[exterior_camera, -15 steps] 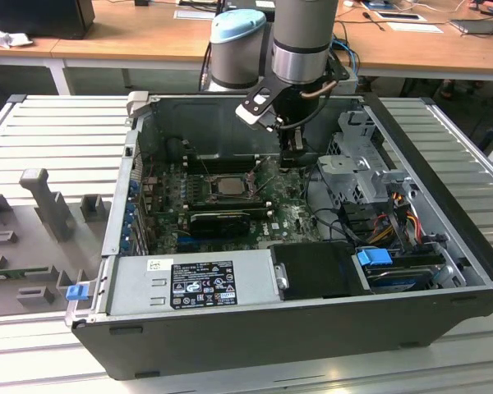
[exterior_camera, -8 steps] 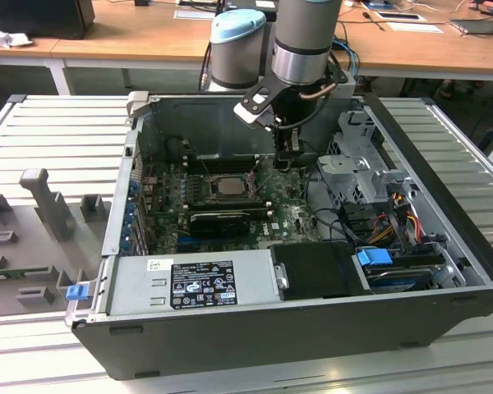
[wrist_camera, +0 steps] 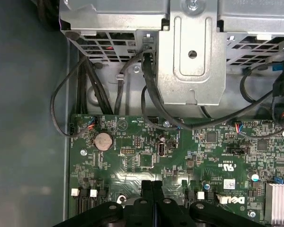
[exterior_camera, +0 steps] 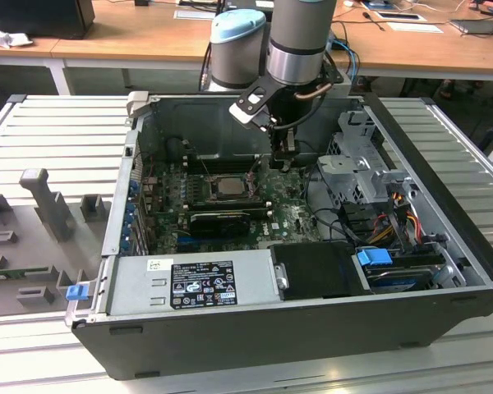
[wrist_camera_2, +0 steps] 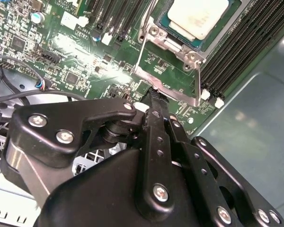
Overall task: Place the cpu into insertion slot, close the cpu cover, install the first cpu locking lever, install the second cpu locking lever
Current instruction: 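Close the cpu cover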
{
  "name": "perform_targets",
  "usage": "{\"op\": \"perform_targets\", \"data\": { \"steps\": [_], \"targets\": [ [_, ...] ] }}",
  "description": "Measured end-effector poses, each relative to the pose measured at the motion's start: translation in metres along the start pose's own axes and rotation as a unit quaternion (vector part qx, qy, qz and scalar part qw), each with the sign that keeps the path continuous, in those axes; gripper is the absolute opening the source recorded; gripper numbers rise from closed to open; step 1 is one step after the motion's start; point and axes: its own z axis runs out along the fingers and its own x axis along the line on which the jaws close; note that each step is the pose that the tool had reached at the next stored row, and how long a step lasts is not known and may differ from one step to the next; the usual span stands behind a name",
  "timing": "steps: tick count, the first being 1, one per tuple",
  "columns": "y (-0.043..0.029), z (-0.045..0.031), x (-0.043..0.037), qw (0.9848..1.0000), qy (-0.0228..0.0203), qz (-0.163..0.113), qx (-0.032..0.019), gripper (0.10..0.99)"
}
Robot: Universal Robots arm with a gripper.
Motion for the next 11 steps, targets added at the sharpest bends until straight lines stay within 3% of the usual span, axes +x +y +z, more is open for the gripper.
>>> {"op": "perform_targets", "data": {
  "steps": [11],
  "targets": [
    [-0.0063, -0.0001, 0.0002, 1.0, 0.0, 0.0, 0.0, 0.106]
  ]
}}
